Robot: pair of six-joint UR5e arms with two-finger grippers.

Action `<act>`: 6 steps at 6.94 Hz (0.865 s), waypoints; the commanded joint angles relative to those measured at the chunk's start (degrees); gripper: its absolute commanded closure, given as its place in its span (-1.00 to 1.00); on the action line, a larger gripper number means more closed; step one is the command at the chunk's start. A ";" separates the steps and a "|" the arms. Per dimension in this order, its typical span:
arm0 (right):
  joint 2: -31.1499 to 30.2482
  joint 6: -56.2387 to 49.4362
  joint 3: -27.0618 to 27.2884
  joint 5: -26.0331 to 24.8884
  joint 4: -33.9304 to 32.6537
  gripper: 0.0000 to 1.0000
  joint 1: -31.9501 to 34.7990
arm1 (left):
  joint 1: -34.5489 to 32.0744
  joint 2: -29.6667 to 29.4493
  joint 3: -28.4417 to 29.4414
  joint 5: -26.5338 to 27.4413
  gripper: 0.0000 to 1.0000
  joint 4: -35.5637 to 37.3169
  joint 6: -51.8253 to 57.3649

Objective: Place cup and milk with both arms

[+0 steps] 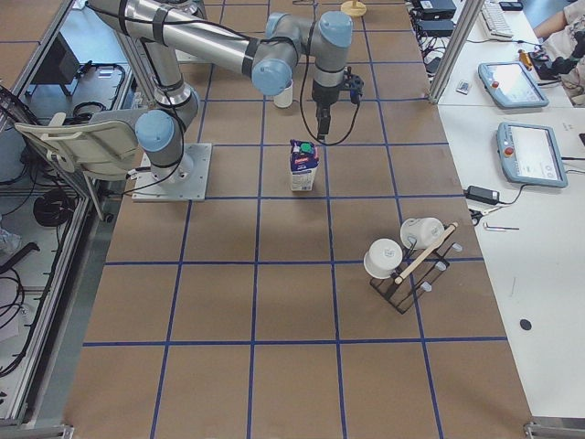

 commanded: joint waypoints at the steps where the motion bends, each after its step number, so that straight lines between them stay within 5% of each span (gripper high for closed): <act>1: 1.02 -6.40 10.02 0.34 -10.67 -1.00 -2.57 | 0.16 0.79 -0.45 0.34 -1.00 -1.07 0.79; 4: 0.85 -9.84 12.17 0.25 -9.74 -0.99 -2.92 | 0.33 1.14 -0.71 0.43 -1.00 -1.34 0.52; 5: 0.76 -10.19 12.18 0.24 -9.75 -0.53 -2.92 | 0.33 1.14 -0.71 0.43 -1.00 -1.43 0.44; 6: 0.76 -10.45 12.09 0.24 -9.40 0.15 -2.92 | 0.33 1.14 -0.71 0.43 -1.00 -1.69 0.35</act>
